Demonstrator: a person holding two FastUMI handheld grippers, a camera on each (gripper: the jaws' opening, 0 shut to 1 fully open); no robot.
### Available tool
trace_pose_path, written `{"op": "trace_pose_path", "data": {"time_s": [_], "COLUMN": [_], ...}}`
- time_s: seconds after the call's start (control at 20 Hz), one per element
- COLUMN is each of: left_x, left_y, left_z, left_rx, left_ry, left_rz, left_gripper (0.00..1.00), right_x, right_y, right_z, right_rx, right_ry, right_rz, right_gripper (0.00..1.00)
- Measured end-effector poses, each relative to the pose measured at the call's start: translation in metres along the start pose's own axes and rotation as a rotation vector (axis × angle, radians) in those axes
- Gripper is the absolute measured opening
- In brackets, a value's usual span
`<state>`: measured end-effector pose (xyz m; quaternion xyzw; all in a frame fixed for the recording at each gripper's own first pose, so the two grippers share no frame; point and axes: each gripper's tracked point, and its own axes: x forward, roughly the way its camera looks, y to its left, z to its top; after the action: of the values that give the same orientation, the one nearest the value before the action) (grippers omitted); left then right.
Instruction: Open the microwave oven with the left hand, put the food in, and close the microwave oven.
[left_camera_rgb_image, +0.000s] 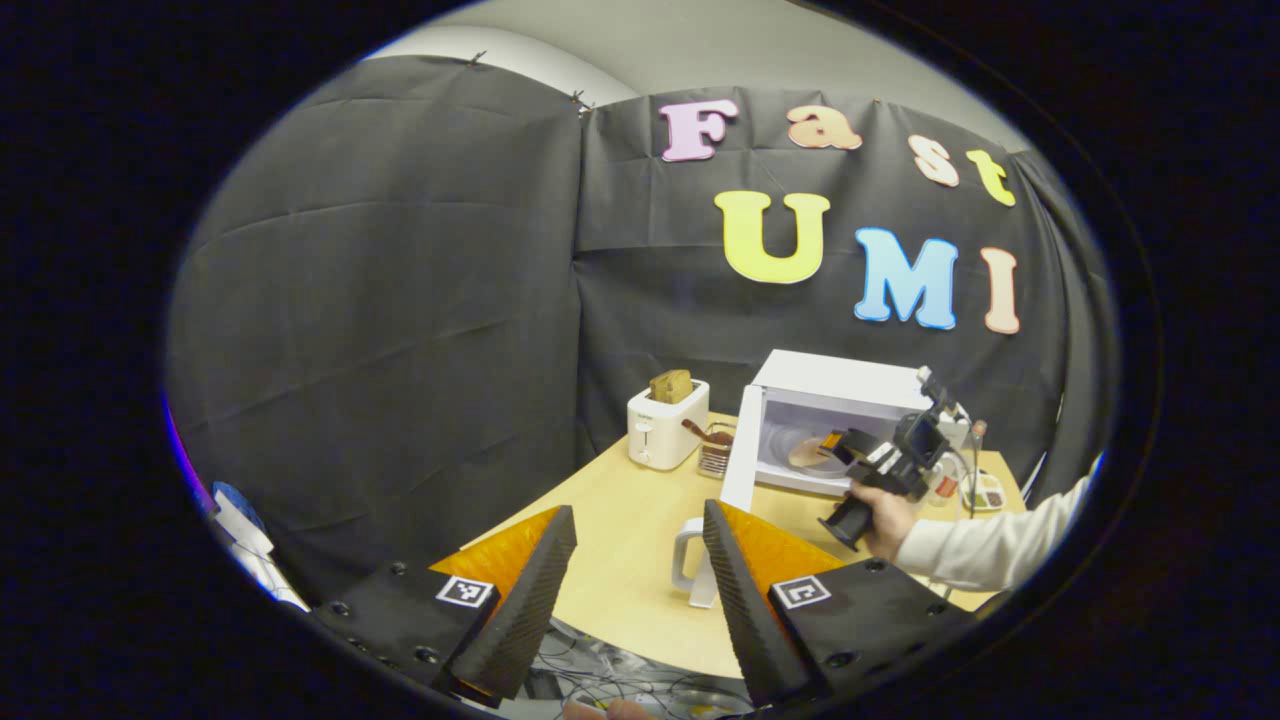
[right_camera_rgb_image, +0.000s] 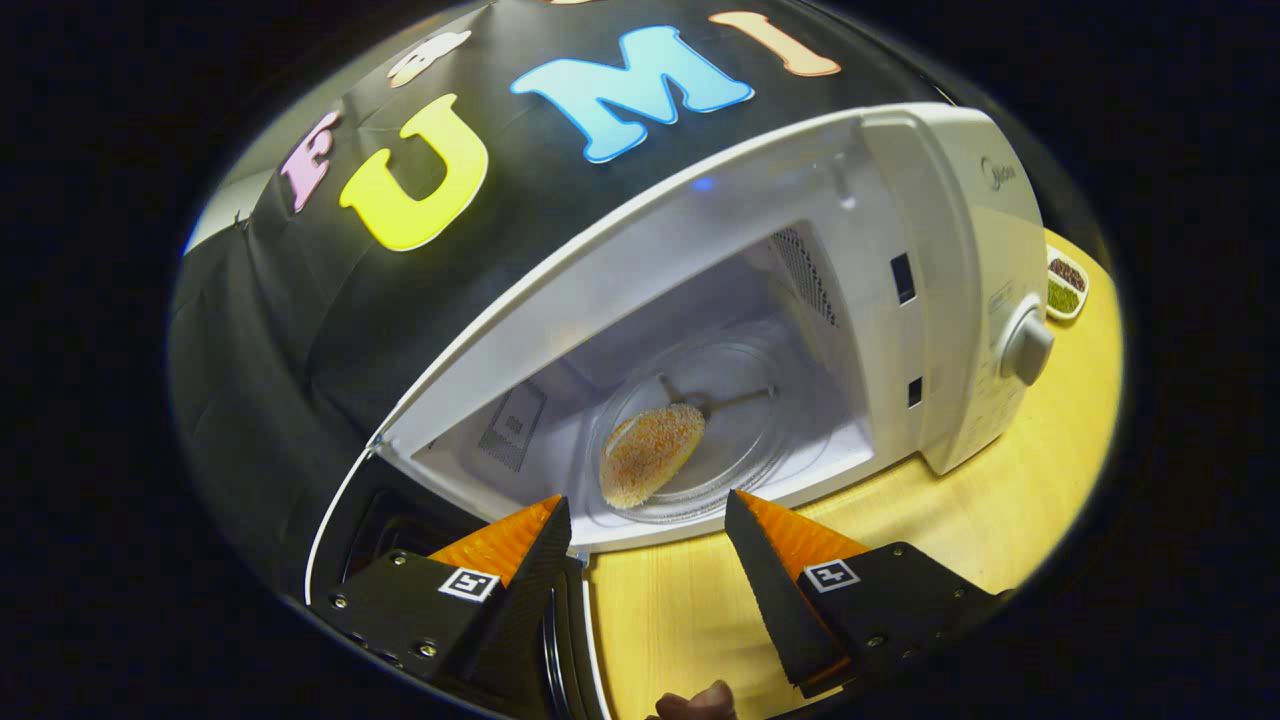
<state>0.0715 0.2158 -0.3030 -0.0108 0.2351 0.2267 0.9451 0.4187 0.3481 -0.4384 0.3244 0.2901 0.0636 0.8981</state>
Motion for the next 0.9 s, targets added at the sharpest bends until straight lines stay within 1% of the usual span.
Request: {"op": "trace_pose_path", "data": {"time_s": [0.1, 0.15, 0.2, 0.25, 0.35, 0.4, 0.45, 0.55, 0.6, 0.65, 0.75, 0.8, 0.85, 0.9], "left_x": [0.009, 0.012, 0.017, 0.021, 0.033, 0.040, 0.047, 0.066, 0.075, 0.084, 0.105, 0.118, 0.130, 0.141], "left_y": [-0.001, -0.002, -0.003, -0.002, 0.008, 0.015, 0.021, 0.032, 0.032, 0.029, 0.024, 0.023, 0.022, 0.021], "left_z": [-0.007, -0.008, -0.009, -0.012, -0.020, -0.026, -0.031, -0.043, -0.047, -0.052, -0.067, -0.076, -0.085, -0.095], "left_rx": [0.040, 0.046, 0.040, 0.030, 0.012, 0.006, 0.006, 0.047, 0.058, 0.056, 0.039, 0.033, 0.031, 0.038], "left_ry": [-0.001, -0.006, -0.012, -0.013, -0.017, -0.010, -0.009, -0.003, -0.003, 0.007, 0.035, 0.051, 0.074, 0.104], "left_rz": [-0.040, -0.066, -0.100, -0.132, -0.175, -0.190, -0.204, -0.216, -0.231, -0.262, -0.295, -0.302, -0.304, -0.307], "left_gripper": [0.86, 0.91, 0.83, 0.87, 0.89, 0.83, 0.83, 0.86, 0.90, 0.86, 0.86, 0.86, 0.82, 0.86], "right_x": [-0.025, -0.040, -0.057, -0.076, -0.113, -0.133, -0.151, -0.185, -0.203, -0.221, -0.256, -0.272, -0.289, -0.306], "right_y": [-0.004, -0.006, -0.006, -0.005, 0.002, 0.003, 0.004, 0.004, 0.002, 0.000, -0.002, -0.009, -0.018, -0.024], "right_z": [0.000, -0.001, -0.002, 0.000, 0.009, 0.008, 0.006, 0.000, 0.000, -0.003, -0.005, -0.004, -0.001, 0.002], "right_rx": [-0.072, -0.102, -0.130, -0.152, -0.186, -0.199, -0.208, -0.225, -0.233, -0.234, -0.219, -0.227, -0.243, -0.262], "right_ry": [0.010, 0.023, 0.031, 0.021, -0.028, -0.030, -0.024, -0.014, -0.013, -0.011, -0.005, -0.004, -0.006, -0.013], "right_rz": [-0.006, -0.010, -0.015, -0.013, -0.005, -0.007, -0.010, -0.009, -0.011, -0.012, 0.005, -0.003, -0.022, -0.032], "right_gripper": [0.95, 0.95, 0.95, 0.95, 0.95, 0.94, 0.94, 0.94, 0.94, 0.94, 0.95, 0.95, 0.95, 0.95]}}
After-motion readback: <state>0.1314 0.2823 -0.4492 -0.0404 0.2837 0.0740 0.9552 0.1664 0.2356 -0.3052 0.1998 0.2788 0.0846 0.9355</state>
